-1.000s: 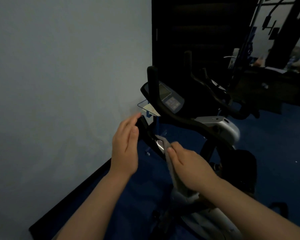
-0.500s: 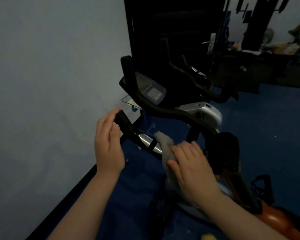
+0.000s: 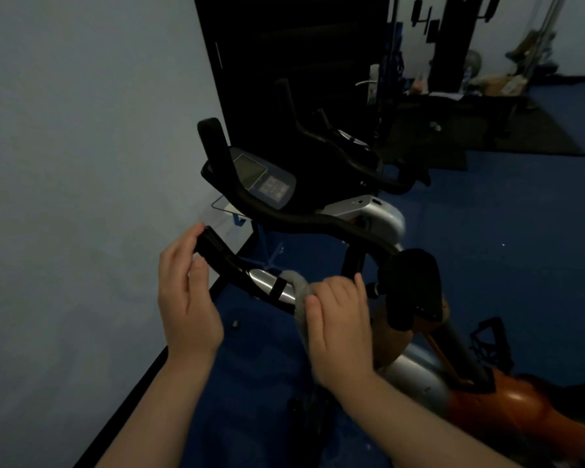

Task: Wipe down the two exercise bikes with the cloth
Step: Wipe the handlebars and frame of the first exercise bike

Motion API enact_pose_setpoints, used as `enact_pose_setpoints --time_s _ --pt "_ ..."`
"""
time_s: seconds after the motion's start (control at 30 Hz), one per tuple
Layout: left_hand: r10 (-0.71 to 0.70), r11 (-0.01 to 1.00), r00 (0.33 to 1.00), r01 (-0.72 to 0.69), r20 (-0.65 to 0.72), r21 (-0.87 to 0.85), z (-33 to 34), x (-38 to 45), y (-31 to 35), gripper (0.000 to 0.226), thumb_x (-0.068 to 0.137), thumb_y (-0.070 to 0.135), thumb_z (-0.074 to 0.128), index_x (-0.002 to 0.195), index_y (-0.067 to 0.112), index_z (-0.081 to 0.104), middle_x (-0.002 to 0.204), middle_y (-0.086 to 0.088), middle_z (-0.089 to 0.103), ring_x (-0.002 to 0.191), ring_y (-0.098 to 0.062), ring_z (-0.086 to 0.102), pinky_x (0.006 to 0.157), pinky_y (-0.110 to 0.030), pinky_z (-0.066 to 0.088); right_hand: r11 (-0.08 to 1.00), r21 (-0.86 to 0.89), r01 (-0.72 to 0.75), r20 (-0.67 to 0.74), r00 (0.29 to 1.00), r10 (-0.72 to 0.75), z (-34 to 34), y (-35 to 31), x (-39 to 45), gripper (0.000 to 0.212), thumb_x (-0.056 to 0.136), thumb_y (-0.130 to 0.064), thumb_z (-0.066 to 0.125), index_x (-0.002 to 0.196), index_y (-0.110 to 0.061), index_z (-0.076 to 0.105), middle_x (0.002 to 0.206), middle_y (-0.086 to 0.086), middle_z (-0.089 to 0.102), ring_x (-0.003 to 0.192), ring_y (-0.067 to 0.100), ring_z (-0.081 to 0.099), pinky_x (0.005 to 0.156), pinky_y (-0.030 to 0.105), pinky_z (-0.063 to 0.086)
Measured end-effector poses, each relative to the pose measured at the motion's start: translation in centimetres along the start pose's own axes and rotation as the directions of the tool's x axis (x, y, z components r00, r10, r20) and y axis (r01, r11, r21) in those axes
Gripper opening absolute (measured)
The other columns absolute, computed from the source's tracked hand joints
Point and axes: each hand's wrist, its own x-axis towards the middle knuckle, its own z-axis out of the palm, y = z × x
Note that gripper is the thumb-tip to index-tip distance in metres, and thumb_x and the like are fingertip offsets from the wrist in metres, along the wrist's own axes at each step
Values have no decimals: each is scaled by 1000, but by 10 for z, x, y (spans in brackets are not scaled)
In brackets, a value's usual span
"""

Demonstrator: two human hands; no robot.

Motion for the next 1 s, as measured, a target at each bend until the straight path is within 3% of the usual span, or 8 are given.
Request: enact_pose_setpoints --time_s 0.1,0.23,0.33,0.47,0.6,0.7,0.9,1.0 --pt "-3 1000 1000 3 20 0 -2 0 0 38 101 7 35 135 9 53 130 -1 52 122 2 47 104 -10 32 996 -23 91 74 993 -89 -3 14 12 39 100 -29 26 84 -20 61 83 -8 55 89 11 51 117 45 18" --pt "5 1000 1000 -5 19 10 -2 0 0 38 101 4 36 135 7 54 129 -1 52 121 3 47 104 -11 32 993 94 -69 177 983 51 -16 19 46 38 102 -22 37 85 -16 70 89 -5 59 97 8 50 117 42 13" --pt "-18 1000 1000 18 2 -9 1 -1 -1 38 101 7 36 135 8 53 131 -1 52 122 1 47 106 -12 33 977 176 -122 49 992 115 -13 10 21 25 102 -23 43 109 -17 67 120 -4 57 124 7 43 119 38 17" --pt "-11 1000 1000 10 -28 -4 4 -2 -1 39 101 7 36 135 7 53 129 2 52 122 2 48 105 -12 33 975 172 -141 52 990 134 -7 7 -29 50 100 -51 22 143 -33 39 156 -20 18 147 2 3 117 27 10" --pt "-15 1000 999 16 -49 14 6 -2 0 38 99 3 37 134 5 54 128 1 52 120 4 48 105 -12 34 961 261 -95 95 993 72 -9 21 18 44 102 -30 31 102 -15 72 120 -8 59 138 10 30 118 24 4" --pt "-15 1000 999 16 -41 20 5 -2 1 38 100 2 37 134 6 54 128 4 52 120 6 47 105 -12 34 885 452 -110 42 994 102 -6 32 42 39 96 -17 42 76 -8 74 99 -1 67 123 16 47 118 43 10" --pt "-30 998 998 33 -50 48 5 -4 3 39 100 2 36 134 6 53 129 2 52 122 2 47 107 -17 34 865 495 78 -81 996 -44 11 42 16 43 102 -27 32 91 -15 72 112 -3 62 128 15 42 110 56 22" --pt "-79 995 995 82 -65 50 8 -4 10 39 100 2 35 135 8 53 129 3 52 121 3 47 107 -15 33 780 620 -82 -14 993 116 5 48 39 38 97 -12 33 104 -2 69 132 11 53 135 20 35 117 46 15"
